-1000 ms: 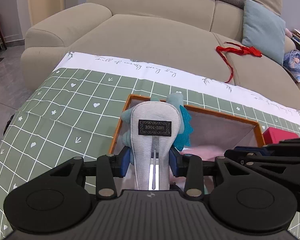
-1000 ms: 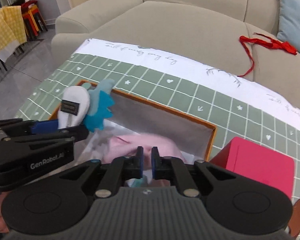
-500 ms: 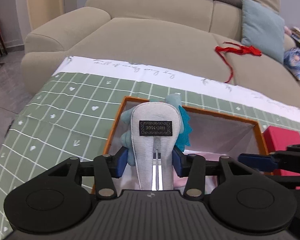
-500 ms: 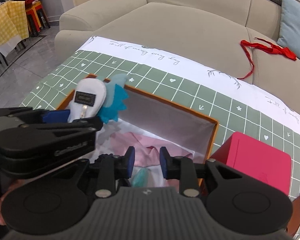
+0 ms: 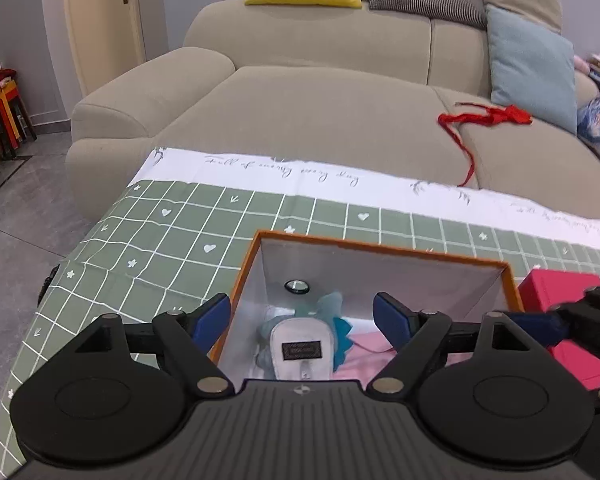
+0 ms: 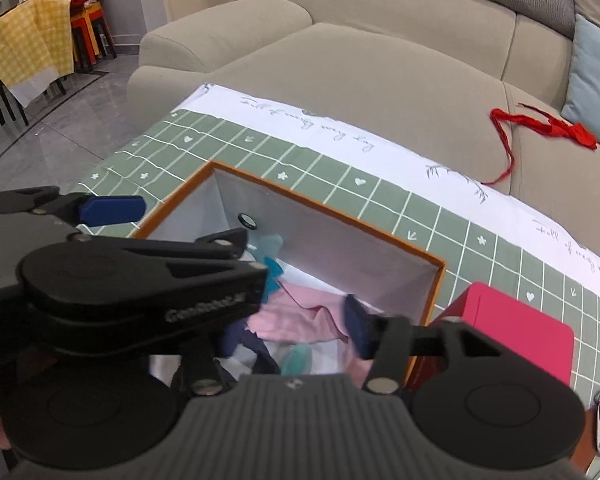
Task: Organize soft objects
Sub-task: 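Lower both tools into the white box and open them to release plush and cloth, then withdraw both open tools from the box toward the remaining grey and brown cloths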
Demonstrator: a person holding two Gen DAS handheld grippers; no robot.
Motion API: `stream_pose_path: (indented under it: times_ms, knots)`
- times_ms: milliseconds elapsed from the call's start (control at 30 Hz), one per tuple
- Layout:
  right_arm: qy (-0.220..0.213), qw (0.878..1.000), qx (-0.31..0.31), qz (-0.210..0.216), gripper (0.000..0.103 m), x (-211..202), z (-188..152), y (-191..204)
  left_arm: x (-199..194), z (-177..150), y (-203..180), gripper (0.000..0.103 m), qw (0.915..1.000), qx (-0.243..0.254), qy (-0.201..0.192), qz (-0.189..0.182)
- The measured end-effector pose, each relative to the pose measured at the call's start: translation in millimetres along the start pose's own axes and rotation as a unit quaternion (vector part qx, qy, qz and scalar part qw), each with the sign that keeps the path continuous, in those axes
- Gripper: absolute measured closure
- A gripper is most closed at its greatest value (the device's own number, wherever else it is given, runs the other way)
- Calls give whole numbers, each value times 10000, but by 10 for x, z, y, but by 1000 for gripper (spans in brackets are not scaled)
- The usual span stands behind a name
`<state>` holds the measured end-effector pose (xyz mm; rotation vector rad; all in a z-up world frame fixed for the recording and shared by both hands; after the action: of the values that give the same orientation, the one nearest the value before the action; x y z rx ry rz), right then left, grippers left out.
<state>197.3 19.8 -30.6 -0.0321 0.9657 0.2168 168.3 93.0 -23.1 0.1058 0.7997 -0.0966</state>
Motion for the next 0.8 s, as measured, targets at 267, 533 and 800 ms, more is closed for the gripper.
stream_pose_path:
  times_ms: [267, 533, 800]
  knots:
    - [-366, 9993, -74, -67, 7, -244, 24, 24, -155, 77, -6, 8, 9996, -151, -69, 228]
    - [-624, 9978, -93, -209, 7, -552, -6, -91, -326, 98, -58, 8, 9991, -341, -192, 142]
    - [-893, 9945, 38, -541, 6, -969, -151, -520, -696, 149, -243, 8, 9942, -764, -582, -477]
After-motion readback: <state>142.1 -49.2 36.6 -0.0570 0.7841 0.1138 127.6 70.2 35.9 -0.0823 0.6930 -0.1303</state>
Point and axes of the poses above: each gripper's, at about its wrist camera, not at the fingertips, and x roughly the way its jaws point, y to its left, z to its top, the point moved 2 cm from there along x, roughly the way its jaws point, and after that the axes turned 7 degrees about x, right-handed, at the moved point
